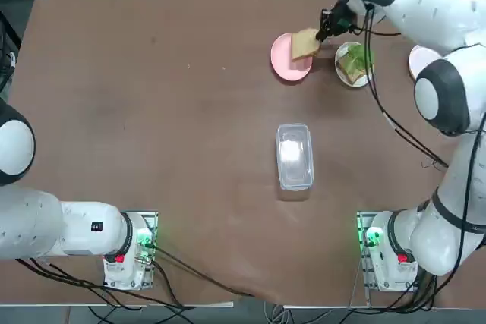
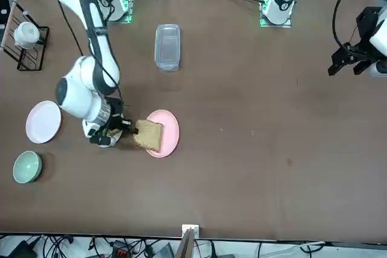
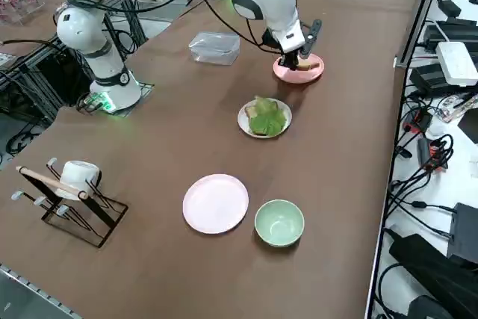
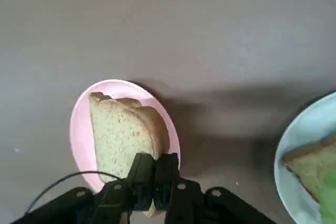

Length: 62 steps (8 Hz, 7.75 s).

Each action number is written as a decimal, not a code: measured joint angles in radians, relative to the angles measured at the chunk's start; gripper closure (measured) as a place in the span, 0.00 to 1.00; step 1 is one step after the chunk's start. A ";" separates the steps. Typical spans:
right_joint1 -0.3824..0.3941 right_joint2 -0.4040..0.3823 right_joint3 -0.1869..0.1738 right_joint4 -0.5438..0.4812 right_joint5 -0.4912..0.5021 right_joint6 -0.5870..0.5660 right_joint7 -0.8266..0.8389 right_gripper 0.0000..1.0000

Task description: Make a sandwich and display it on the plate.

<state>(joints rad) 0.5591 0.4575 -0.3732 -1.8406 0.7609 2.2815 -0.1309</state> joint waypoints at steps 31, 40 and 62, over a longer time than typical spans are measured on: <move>-0.435 0.358 -0.167 0.461 0.175 -0.777 -0.993 0.97; -0.453 0.387 -0.167 0.473 0.175 -0.777 -0.993 0.90; -0.330 0.094 -0.263 0.700 -0.332 -0.777 -0.369 0.01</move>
<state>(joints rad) 0.2287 0.5516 -0.6366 -1.1403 0.4290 1.5050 -0.4999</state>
